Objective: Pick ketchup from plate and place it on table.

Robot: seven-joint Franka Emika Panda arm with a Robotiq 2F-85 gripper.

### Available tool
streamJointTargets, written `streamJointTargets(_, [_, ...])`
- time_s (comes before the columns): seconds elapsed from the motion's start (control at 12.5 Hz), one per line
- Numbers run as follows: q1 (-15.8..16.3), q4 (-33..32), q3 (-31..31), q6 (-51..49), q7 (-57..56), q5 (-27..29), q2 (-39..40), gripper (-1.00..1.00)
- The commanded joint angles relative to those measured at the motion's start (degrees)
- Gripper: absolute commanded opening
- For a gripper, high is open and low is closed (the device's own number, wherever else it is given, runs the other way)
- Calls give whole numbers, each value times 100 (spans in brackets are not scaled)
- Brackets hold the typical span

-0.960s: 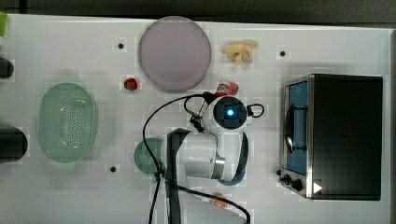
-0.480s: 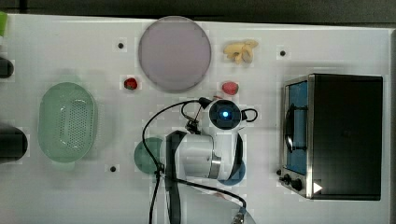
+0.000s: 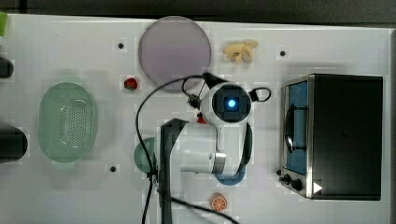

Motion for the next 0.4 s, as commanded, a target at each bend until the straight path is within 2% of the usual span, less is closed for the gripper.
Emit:
streamJointTargets(0.08, [59,810,39,-857,1003,30,-473,100])
streamJointTargets(0.4, [63,1820,107,-2367,2243,29,-642,100])
